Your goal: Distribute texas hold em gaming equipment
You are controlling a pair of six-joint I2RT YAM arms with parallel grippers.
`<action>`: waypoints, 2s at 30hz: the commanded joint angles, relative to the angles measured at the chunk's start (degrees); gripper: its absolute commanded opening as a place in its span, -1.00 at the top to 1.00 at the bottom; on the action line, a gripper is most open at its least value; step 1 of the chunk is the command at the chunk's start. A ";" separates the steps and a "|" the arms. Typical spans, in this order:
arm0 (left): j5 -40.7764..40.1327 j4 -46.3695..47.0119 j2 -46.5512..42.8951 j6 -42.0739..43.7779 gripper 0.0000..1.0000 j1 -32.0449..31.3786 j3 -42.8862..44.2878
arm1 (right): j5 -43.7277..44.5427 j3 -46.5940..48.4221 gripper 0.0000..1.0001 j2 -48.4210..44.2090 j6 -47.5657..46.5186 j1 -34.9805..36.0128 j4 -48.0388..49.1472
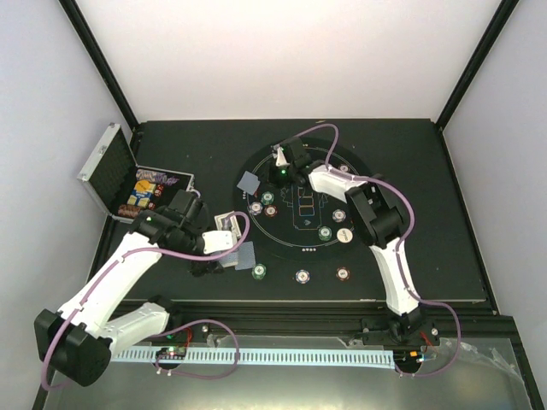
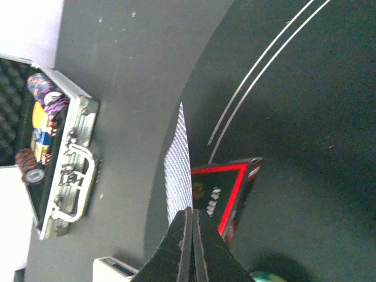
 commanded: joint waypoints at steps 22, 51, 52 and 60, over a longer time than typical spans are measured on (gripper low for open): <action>4.16 0.67 4.01 -0.33 0.97 0.22 5.34 | -10.76 -48.99 -0.63 -41.84 15.03 13.46 26.83; 3.26 1.05 3.21 0.56 0.97 0.17 4.50 | -17.35 -41.07 -0.53 -27.43 25.77 22.36 39.19; 3.13 1.13 3.18 0.58 0.97 0.20 4.42 | -17.70 -40.87 -0.52 -26.90 25.98 22.40 39.29; 2.69 1.55 2.57 0.41 0.97 0.17 4.05 | -16.53 -42.35 -0.41 -26.46 24.91 20.86 33.65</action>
